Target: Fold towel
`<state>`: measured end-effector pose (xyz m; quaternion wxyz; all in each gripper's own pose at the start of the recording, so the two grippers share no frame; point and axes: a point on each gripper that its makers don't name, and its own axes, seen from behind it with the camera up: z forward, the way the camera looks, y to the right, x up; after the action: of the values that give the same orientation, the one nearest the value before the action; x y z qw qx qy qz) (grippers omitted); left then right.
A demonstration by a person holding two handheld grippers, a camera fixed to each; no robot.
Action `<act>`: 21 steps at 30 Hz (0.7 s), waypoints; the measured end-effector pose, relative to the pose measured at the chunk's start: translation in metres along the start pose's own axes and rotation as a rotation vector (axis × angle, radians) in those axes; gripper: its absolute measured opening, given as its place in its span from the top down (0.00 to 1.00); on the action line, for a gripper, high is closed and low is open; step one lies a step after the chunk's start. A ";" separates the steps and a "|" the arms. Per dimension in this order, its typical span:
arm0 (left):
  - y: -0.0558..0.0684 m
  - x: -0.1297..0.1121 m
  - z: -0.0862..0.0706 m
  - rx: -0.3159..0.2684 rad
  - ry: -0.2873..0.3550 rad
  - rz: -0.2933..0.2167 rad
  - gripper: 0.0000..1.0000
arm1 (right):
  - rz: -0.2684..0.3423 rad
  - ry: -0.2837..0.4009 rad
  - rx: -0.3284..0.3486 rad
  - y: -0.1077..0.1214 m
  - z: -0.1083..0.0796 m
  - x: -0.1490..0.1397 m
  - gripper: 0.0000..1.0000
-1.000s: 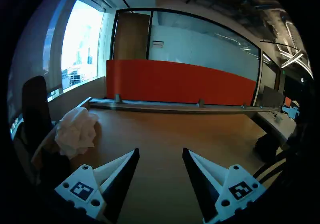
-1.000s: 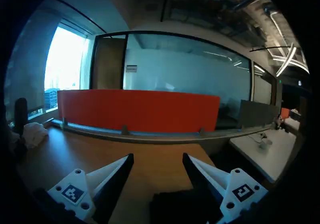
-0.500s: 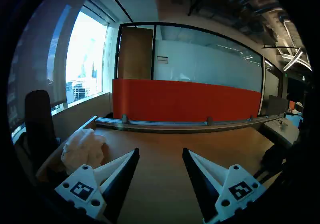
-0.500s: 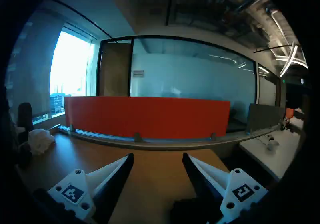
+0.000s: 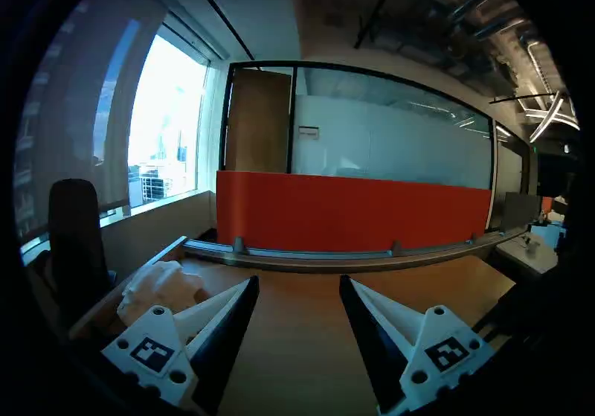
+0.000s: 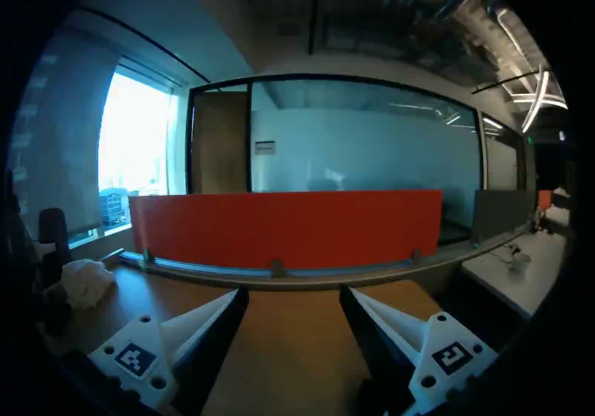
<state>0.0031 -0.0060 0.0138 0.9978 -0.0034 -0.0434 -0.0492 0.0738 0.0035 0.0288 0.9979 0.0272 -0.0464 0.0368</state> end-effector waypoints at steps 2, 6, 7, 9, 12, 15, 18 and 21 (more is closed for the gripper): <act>-0.001 0.003 -0.001 0.000 0.007 0.000 0.21 | -0.001 0.003 -0.002 0.000 -0.001 0.003 0.06; -0.002 0.006 -0.002 -0.002 0.019 0.002 0.21 | -0.008 0.007 0.003 -0.004 -0.001 0.006 0.06; -0.002 0.006 -0.002 -0.002 0.023 0.002 0.21 | -0.011 0.006 0.006 -0.005 -0.002 0.006 0.06; -0.002 0.008 -0.003 -0.003 0.033 0.002 0.21 | -0.014 0.004 0.011 -0.008 -0.002 0.008 0.06; 0.000 0.008 -0.003 -0.006 0.046 0.005 0.21 | -0.011 0.003 0.023 -0.015 -0.005 0.011 0.06; 0.002 0.008 -0.002 -0.012 0.053 0.012 0.21 | -0.006 0.004 0.041 -0.022 -0.007 0.014 0.06; 0.005 0.007 -0.001 -0.018 0.060 0.020 0.21 | -0.010 0.000 0.047 -0.026 -0.008 0.016 0.06; 0.008 0.006 0.000 -0.025 0.069 0.025 0.21 | -0.018 -0.004 0.050 -0.030 -0.009 0.016 0.06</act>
<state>0.0098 0.0012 0.0146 0.9992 -0.0145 -0.0082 -0.0373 0.0929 -0.0247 0.0198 0.9971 0.0528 -0.0474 0.0292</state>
